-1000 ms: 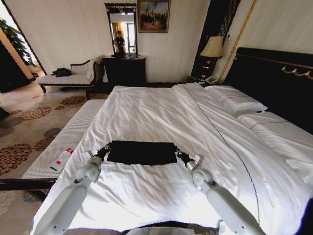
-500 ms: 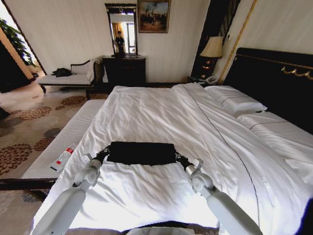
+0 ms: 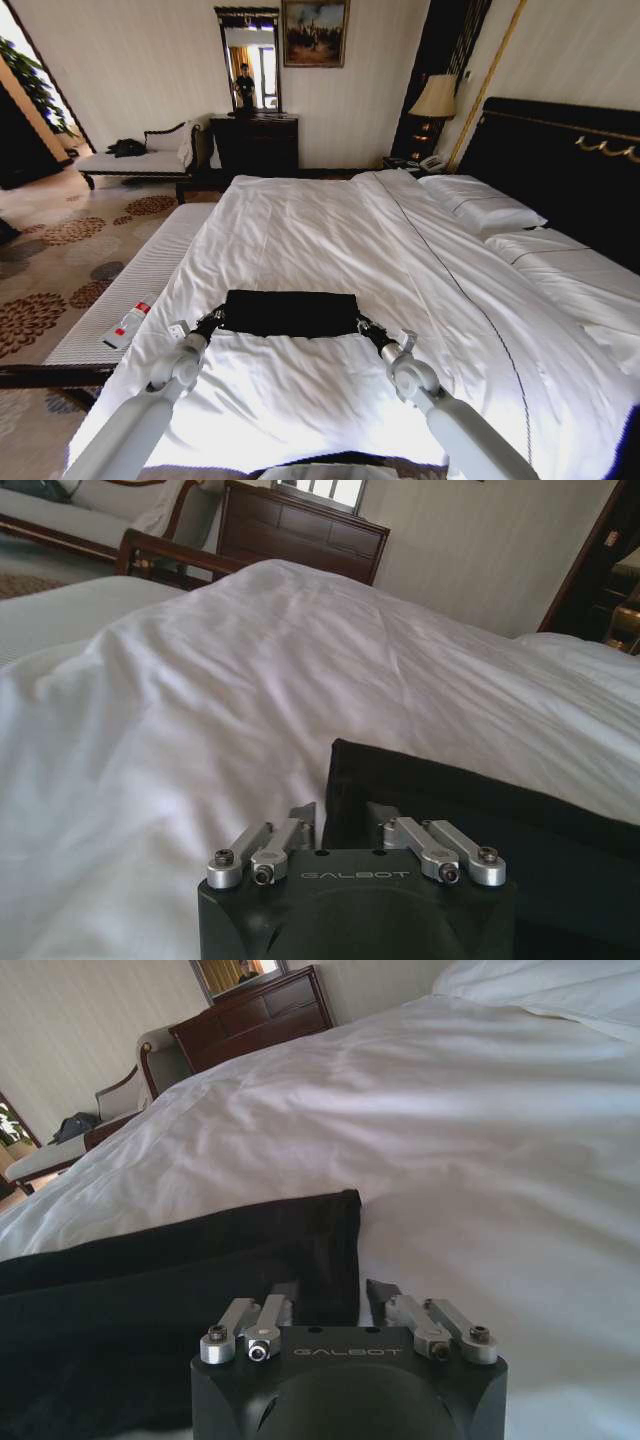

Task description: Fold the clothes on the bed.

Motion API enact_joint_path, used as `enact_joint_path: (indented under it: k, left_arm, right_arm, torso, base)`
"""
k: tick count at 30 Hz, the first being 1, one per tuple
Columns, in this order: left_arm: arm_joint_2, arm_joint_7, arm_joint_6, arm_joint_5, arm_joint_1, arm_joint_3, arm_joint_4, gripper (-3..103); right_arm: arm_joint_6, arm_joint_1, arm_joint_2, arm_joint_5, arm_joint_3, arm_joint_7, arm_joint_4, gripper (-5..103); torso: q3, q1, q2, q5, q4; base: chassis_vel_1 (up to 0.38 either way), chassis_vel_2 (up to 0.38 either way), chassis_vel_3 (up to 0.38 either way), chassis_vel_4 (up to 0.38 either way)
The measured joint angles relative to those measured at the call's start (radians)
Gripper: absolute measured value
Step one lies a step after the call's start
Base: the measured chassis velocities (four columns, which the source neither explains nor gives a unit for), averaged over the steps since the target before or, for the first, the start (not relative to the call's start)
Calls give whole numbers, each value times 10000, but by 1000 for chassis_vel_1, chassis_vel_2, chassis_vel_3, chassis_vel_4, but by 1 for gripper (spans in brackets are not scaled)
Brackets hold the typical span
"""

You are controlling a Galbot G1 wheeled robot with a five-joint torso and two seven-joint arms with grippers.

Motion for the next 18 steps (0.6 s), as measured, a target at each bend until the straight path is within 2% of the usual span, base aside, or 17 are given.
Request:
enact_joint_path:
  k: [1, 3, 6, 7, 10, 11, 12, 13, 14, 15, 16, 18]
  left_arm:
    - [-17, 3, 2, 95, 251, -141, -182, 36]
    - [-25, 11, 2, 168, 400, -228, -299, 36]
    - [-41, 217, -84, 691, 1418, -797, -959, 52]
    - [-41, 217, -84, 691, 1418, -797, -959, 52]
    - [-87, 522, -221, 1212, 2315, -1242, -1504, 69]
    - [-139, 563, -257, 1293, 2500, -1325, -1614, 74]
    - [-139, 563, -257, 1293, 2500, -1325, -1614, 74]
    - [-169, 575, -263, 1304, 2582, -1345, -1686, 74]
    - [-148, 573, -265, 1277, 2545, -1275, -1766, 85]
    - [-91, 566, -262, 1234, 2435, -1169, -1788, 85]
    - [-91, 566, -262, 1234, 2435, -1169, -1788, 85]
    - [38, 518, -204, 1104, 2258, -1050, -1884, 96]
  right_arm:
    - [-5, -191, -29, 0, 137, 31, 173, 43]
    - [-6, -277, -42, 0, 216, 56, 256, 43]
    - [-6, -619, -223, 9, 695, 182, 759, 60]
    - [-6, -619, -223, 9, 695, 182, 759, 60]
    - [37, -186, -541, -205, 686, 228, 811, 77]
    - [45, 56, -628, -259, 613, 228, 755, 77]
    - [45, 56, -628, -259, 613, 228, 755, 77]
    - [46, 299, -703, -293, 535, 228, 685, 82]
    - [47, 664, -820, -353, 435, 228, 573, 87]
    - [48, 923, -900, -423, 343, 225, 469, 92]
    - [48, 923, -900, -423, 343, 225, 469, 92]
    - [48, 1662, -1006, -584, -18, 196, 68, 99]
  torso:
    - [0, 0, 0, 0, 0]
    - [0, 0, 0, -1, 0]
    - [-1, -2, 1, -2, -1]
    - [-1, -2, 1, -2, -1]
    - [0, -1, 1, 3, 0]
    - [0, -2, 1, -2, 3]
    - [0, -2, 1, -2, 3]
    - [0, -1, 0, -2, 6]
    - [0, -1, 1, 2, 6]
    - [0, -1, 1, -2, 3]
    - [0, -1, 1, -2, 3]
    - [1, 0, 1, -3, -6]
  base:
    - [0, 0, 0, 0]
    - [0, 0, 0, 0]
    - [0, 0, 0, 0]
    - [0, 0, 0, 0]
    - [0, 0, 0, 0]
    - [0, 0, 0, 0]
    - [0, 0, 0, 0]
    - [0, 0, 0, 0]
    - [0, 0, 0, 0]
    - [0, 0, 0, 0]
    - [0, 0, 0, 0]
    - [0, 0, 0, 0]
